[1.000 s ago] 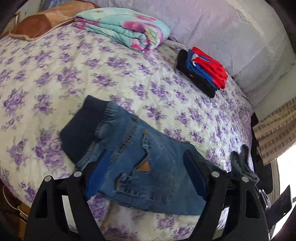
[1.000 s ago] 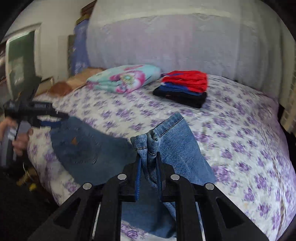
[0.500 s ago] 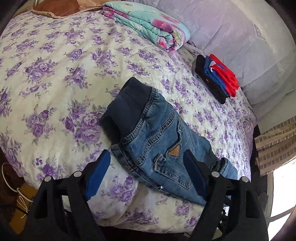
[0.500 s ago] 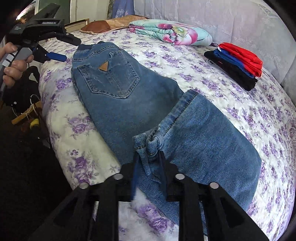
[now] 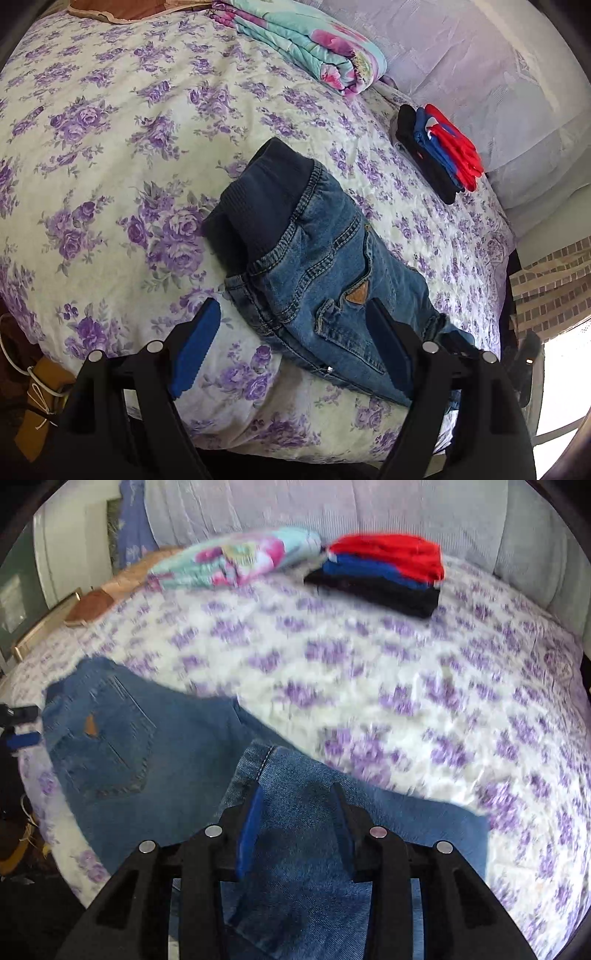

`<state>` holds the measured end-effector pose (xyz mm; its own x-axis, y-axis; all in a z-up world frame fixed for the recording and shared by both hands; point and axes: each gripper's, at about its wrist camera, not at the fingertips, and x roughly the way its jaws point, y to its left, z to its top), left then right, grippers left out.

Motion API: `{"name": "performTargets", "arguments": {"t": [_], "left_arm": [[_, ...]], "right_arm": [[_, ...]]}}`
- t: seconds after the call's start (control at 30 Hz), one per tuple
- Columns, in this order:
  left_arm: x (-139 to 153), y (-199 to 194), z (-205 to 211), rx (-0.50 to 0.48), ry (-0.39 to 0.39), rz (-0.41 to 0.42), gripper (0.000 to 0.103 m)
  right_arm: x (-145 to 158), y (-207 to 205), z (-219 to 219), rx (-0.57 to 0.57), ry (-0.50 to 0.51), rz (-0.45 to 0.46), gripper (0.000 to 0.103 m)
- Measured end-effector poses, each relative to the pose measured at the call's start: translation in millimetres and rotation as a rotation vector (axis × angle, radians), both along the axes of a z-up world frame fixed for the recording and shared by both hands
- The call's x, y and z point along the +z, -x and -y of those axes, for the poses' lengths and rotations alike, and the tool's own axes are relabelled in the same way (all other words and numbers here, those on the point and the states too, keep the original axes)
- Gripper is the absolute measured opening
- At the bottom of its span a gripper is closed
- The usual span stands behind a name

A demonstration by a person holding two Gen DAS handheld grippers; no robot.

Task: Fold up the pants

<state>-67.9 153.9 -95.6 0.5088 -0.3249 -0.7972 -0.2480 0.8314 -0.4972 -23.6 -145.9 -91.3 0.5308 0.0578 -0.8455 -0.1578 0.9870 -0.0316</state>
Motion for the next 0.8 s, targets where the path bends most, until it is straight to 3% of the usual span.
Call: {"name": "performTargets", "arguments": {"t": [0.13, 0.2, 0.27, 0.33, 0.4, 0.5, 0.53, 0.8], "left_arm": [[-7.1, 3.4, -6.9, 0.033, 0.021, -0.024, 0.079], [-10.8, 2.6, -10.1, 0.056, 0.036, -0.033, 0.079], [-12.1, 1.5, -11.3, 0.06, 0.036, -0.033, 0.079], [-12.9, -0.1, -10.6, 0.06, 0.032, -0.029, 0.079], [-15.2, -2.5, -9.9, 0.061, 0.038, -0.032, 0.079], [-17.5, -8.1, -8.1, 0.054, 0.039, -0.031, 0.079], [-18.1, -10.8, -7.4, 0.05, 0.037, -0.03, 0.079], [-30.1, -37.3, -14.3, 0.052, 0.075, 0.014, 0.081]], "right_arm": [[2.1, 4.1, 6.6, 0.005, -0.037, 0.006, 0.037], [22.1, 11.6, 15.2, -0.003, -0.104, 0.051, 0.036], [43.6, 28.3, 14.2, 0.029, -0.102, 0.126, 0.037], [49.6, 47.2, 10.5, 0.096, -0.073, 0.13, 0.039], [39.7, 61.0, 5.7, 0.138, -0.032, 0.093, 0.043], [-0.4, 61.5, -1.0, 0.155, 0.035, -0.054, 0.046], [0.2, 62.0, 0.0, 0.153, 0.026, -0.021, 0.046], [3.2, 64.7, 6.1, 0.132, -0.011, -0.022, 0.047]]}}
